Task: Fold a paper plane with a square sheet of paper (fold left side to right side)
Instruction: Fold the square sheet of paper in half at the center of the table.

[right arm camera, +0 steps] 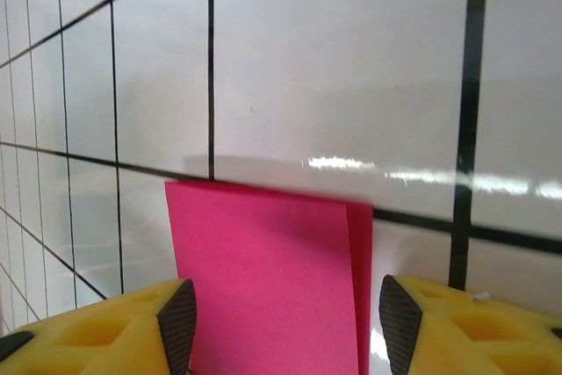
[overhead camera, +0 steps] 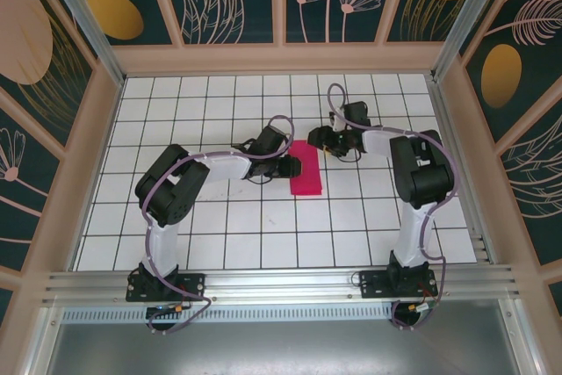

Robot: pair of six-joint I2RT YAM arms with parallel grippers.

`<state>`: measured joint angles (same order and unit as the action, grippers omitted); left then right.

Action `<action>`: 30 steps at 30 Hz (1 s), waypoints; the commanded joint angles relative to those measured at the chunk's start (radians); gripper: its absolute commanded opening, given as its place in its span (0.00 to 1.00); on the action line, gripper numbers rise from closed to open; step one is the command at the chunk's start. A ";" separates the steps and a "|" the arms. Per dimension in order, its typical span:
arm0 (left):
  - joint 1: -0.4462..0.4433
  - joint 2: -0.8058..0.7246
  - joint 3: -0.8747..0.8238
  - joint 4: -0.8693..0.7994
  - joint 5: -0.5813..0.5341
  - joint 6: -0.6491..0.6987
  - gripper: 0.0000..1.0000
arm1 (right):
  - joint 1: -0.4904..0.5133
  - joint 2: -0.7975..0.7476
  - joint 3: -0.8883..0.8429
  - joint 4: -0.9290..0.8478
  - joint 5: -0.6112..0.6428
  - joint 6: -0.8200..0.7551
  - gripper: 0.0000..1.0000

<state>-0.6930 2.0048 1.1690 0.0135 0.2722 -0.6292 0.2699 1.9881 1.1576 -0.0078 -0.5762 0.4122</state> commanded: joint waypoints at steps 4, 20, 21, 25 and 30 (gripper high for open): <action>-0.003 0.028 -0.007 -0.065 -0.014 0.019 0.38 | 0.007 0.061 0.069 -0.006 -0.007 -0.047 0.61; -0.003 0.023 -0.019 -0.055 -0.016 0.016 0.39 | 0.026 0.071 0.053 -0.023 -0.079 -0.091 0.54; -0.003 0.022 -0.019 -0.055 -0.016 0.015 0.39 | 0.025 0.065 0.049 -0.023 -0.078 -0.092 0.54; -0.003 0.017 -0.023 -0.053 -0.019 0.017 0.39 | 0.025 0.038 0.021 -0.018 -0.070 -0.097 0.51; -0.003 0.004 -0.029 -0.051 -0.024 0.020 0.40 | 0.024 0.010 -0.012 -0.017 -0.049 -0.105 0.51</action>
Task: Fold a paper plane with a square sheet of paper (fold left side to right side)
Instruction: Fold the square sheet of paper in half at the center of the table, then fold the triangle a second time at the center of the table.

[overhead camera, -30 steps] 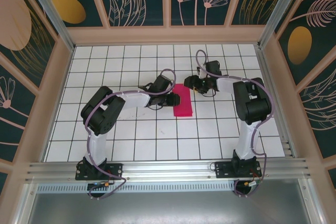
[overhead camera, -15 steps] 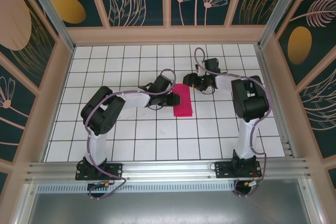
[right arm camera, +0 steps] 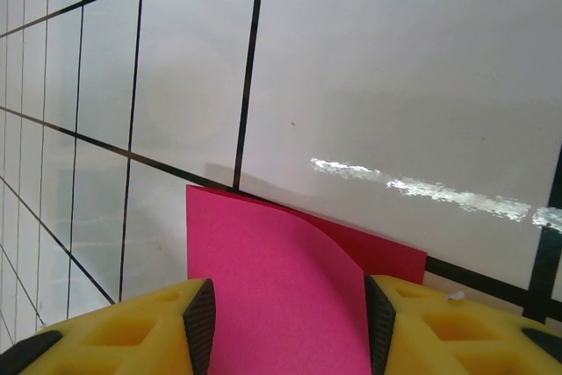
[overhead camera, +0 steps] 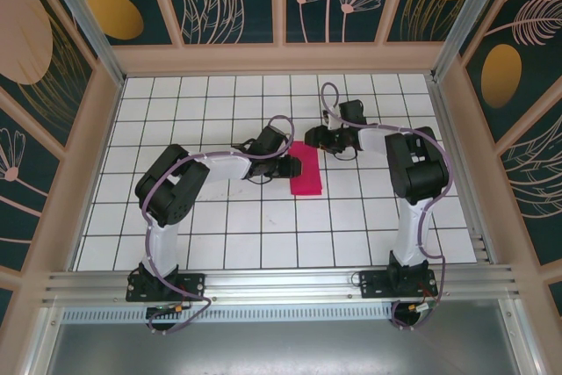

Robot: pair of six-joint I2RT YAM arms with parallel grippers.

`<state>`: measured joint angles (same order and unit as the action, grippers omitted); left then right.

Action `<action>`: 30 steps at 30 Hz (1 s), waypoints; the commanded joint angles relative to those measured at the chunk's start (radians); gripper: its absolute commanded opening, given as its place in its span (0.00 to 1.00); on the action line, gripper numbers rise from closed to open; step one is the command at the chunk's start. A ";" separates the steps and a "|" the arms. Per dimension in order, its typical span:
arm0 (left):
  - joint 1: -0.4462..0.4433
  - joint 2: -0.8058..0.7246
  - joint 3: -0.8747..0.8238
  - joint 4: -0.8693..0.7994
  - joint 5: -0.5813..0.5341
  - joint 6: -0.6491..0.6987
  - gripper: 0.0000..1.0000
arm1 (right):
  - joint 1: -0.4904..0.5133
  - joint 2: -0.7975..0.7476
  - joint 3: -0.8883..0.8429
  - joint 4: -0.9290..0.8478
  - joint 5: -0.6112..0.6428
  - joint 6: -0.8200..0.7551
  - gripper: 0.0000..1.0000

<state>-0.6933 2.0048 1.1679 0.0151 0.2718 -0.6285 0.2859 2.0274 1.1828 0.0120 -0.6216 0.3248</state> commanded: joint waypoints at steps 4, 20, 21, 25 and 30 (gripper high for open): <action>-0.003 -0.032 -0.035 -0.047 -0.029 0.035 0.48 | 0.007 -0.025 -0.033 -0.048 -0.002 -0.026 0.48; -0.033 -0.392 -0.273 0.056 -0.117 0.207 0.60 | 0.006 -0.073 0.040 -0.163 -0.059 -0.017 0.10; -0.053 -0.398 -0.273 0.051 -0.130 0.221 0.61 | 0.006 -0.074 0.044 -0.169 -0.058 -0.015 0.10; -0.145 -0.368 -0.228 0.009 -0.220 0.257 0.62 | 0.007 -0.070 0.047 -0.180 -0.063 -0.010 0.10; -0.232 -0.296 -0.117 -0.064 -0.332 0.284 0.62 | 0.006 -0.068 0.052 -0.185 -0.070 -0.003 0.10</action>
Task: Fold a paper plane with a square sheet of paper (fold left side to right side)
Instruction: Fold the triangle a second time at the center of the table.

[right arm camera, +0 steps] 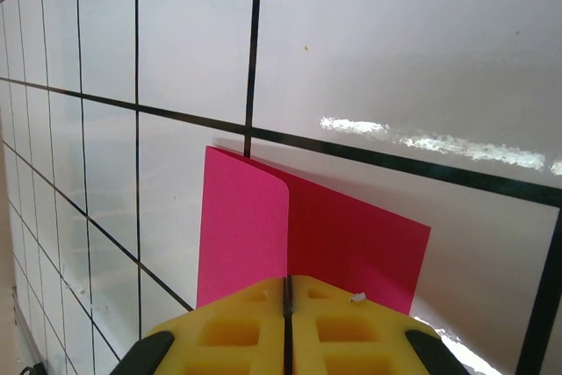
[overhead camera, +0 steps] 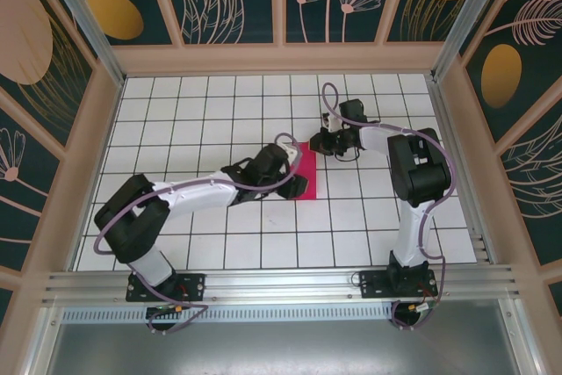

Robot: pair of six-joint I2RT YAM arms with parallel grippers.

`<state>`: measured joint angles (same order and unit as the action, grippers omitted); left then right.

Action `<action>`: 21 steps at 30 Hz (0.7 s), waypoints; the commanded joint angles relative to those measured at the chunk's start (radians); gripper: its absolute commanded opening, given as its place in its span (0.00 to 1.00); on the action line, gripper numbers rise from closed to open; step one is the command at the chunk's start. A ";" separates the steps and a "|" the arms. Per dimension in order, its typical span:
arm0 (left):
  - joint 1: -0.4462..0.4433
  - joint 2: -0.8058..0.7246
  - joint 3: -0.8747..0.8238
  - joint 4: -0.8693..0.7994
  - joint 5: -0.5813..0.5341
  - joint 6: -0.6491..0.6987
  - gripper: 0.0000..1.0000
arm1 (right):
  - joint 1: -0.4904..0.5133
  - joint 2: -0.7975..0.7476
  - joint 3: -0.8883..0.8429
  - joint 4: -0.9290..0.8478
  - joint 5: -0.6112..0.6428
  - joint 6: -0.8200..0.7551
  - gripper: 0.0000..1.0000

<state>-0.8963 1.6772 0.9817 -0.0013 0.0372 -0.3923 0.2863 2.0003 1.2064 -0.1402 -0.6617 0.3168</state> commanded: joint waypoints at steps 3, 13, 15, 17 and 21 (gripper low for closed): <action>-0.073 0.102 0.124 -0.075 -0.147 0.061 0.63 | 0.006 -0.039 0.030 -0.038 -0.030 0.005 0.10; -0.181 0.236 0.267 -0.182 -0.336 0.102 0.68 | 0.005 -0.031 0.036 -0.038 -0.033 0.013 0.10; -0.191 0.255 0.280 -0.189 -0.356 0.101 0.69 | 0.005 -0.032 0.036 -0.039 -0.034 0.013 0.10; -0.198 0.272 0.289 -0.193 -0.380 0.102 0.69 | 0.007 -0.030 0.036 -0.039 -0.035 0.015 0.10; -0.204 0.301 0.306 -0.200 -0.430 0.100 0.74 | 0.007 -0.028 0.038 -0.038 -0.037 0.017 0.10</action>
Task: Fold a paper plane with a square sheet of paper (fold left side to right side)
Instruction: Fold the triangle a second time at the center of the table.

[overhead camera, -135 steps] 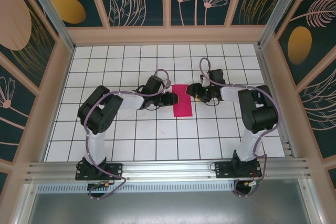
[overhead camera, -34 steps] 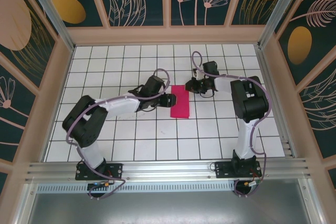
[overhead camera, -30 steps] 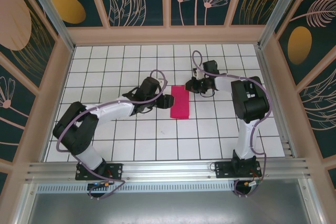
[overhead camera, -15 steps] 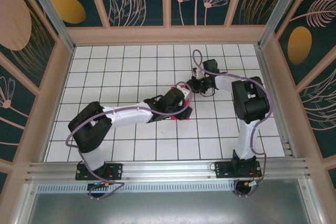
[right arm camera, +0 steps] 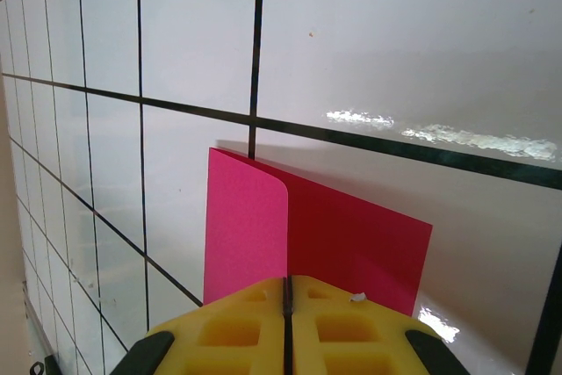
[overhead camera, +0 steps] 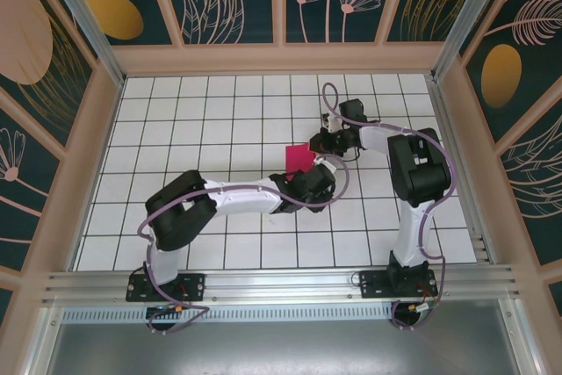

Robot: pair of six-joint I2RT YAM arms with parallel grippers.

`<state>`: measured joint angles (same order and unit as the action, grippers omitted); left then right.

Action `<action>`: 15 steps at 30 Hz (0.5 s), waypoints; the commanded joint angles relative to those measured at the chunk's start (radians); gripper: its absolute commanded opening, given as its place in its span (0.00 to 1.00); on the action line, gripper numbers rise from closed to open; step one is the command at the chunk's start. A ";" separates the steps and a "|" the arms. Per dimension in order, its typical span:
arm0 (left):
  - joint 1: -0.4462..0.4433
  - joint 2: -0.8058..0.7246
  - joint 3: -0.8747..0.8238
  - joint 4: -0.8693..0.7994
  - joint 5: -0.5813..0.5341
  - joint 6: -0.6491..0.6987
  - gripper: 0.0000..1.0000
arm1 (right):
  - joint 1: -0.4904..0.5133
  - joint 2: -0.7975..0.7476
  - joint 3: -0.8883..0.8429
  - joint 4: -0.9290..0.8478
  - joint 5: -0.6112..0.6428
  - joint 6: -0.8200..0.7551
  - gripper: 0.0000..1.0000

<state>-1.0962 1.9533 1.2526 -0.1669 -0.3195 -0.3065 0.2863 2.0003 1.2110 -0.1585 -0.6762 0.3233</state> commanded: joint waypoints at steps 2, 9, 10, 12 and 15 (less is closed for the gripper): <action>-0.011 0.037 0.044 -0.034 -0.085 0.019 0.75 | 0.007 -0.026 0.035 -0.022 -0.020 0.011 0.10; -0.037 0.083 0.070 -0.054 -0.143 0.024 0.72 | 0.008 -0.019 0.037 -0.024 -0.018 0.013 0.11; -0.038 0.088 0.072 -0.057 -0.151 0.024 0.72 | 0.008 -0.019 0.038 -0.025 -0.017 0.013 0.11; -0.043 0.089 0.073 -0.062 -0.164 0.023 0.70 | 0.008 -0.018 0.039 -0.027 -0.014 0.013 0.11; -0.044 0.086 0.071 -0.065 -0.167 0.025 0.64 | 0.008 -0.014 0.041 -0.032 -0.010 0.010 0.11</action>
<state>-1.1355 2.0251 1.2999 -0.2016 -0.4469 -0.2901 0.2863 2.0003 1.2198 -0.1658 -0.6792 0.3237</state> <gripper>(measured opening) 0.653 0.111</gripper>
